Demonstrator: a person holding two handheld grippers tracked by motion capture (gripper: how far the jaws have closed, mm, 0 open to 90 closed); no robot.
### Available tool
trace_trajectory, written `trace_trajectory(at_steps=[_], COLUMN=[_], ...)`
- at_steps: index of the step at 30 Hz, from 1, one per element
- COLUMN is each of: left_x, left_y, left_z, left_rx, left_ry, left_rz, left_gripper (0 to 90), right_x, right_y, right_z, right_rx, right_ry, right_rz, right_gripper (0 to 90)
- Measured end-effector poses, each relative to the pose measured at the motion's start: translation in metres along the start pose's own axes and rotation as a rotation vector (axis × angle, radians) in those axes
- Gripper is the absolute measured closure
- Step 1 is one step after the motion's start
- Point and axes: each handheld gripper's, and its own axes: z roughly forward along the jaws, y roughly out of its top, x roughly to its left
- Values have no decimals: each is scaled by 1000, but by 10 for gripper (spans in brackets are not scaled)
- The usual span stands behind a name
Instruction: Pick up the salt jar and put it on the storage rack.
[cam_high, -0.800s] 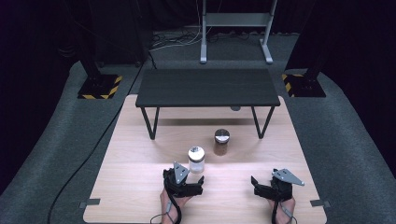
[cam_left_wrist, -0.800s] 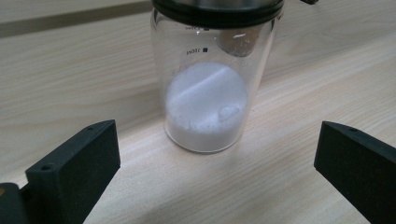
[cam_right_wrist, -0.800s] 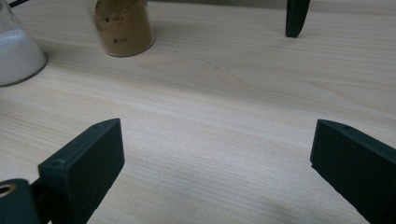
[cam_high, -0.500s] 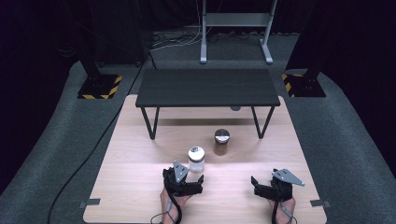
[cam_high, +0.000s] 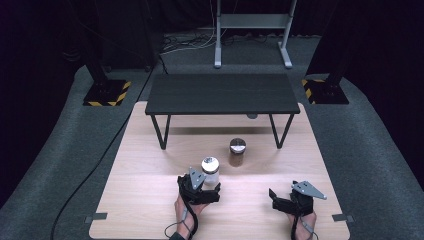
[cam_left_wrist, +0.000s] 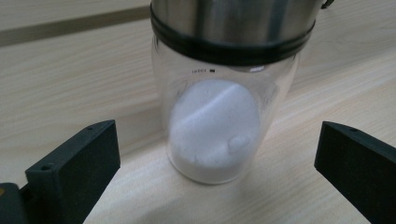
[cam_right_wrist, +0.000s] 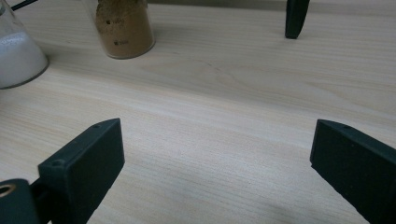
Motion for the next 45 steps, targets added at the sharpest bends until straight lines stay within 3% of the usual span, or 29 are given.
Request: trace_trajectory(at_steps=[19,27,34,37,45], left_x=[2,4,7,4,5], left_y=[16,20,15,15,15], left_z=[24,33,33,33,32], left_rx=[14,16,-13,-23,-20], left_ry=[-6,7,-12,-19,-20], left_rz=[7,-18,-25,-4,1], left_gripper=[0,3,215,298,305], right_x=[-1,-1,-1,-2,-3], right_y=[-1,-1,-1,-1,-1], right_z=[-1,-1,-1,-1,-1], right_rx=[-7,-5,-5,-5,-6], right_ry=[4,6,6,9,12], right_rz=[4,5,3,5,6], right_gripper=[18,18,18,18,17])
